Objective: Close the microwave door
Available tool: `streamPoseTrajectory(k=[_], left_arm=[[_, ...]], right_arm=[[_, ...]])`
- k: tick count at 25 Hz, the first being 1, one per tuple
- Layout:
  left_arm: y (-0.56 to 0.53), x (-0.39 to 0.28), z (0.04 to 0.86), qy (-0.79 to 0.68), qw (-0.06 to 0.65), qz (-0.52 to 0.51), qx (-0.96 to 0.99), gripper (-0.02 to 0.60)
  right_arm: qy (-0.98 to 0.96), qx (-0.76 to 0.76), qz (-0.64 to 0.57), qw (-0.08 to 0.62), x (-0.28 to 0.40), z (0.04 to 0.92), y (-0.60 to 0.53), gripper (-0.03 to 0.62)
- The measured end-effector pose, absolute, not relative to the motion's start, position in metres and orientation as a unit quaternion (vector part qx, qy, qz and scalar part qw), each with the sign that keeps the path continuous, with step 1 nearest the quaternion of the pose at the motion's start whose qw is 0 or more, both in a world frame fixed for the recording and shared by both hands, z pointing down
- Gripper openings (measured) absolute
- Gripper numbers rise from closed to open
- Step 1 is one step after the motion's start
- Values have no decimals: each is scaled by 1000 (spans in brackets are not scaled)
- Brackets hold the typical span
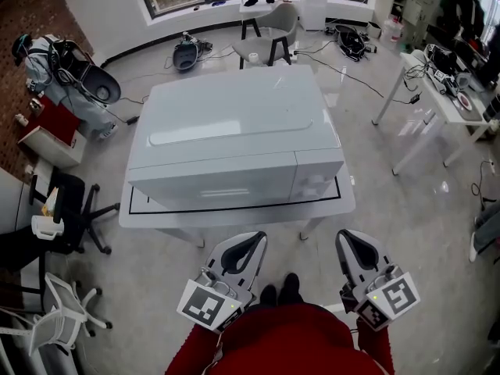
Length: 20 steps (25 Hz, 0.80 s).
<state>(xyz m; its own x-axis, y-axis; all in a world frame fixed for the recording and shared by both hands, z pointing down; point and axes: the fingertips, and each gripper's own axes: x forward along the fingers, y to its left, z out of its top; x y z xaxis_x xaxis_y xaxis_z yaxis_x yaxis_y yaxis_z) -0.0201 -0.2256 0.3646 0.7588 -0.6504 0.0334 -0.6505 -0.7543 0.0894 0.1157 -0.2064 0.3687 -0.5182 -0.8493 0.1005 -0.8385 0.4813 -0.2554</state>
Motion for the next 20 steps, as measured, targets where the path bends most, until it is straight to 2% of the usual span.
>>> streamPoseTrajectory(k=[11, 20], left_arm=[[-220, -26, 355, -348, 49, -31, 936, 11], [-217, -31, 366, -356, 64, -11, 932, 11]], right_arm=[[877, -473, -87, 19, 100, 358, -197, 12], [868, -489, -81, 20, 108, 357, -192, 12]])
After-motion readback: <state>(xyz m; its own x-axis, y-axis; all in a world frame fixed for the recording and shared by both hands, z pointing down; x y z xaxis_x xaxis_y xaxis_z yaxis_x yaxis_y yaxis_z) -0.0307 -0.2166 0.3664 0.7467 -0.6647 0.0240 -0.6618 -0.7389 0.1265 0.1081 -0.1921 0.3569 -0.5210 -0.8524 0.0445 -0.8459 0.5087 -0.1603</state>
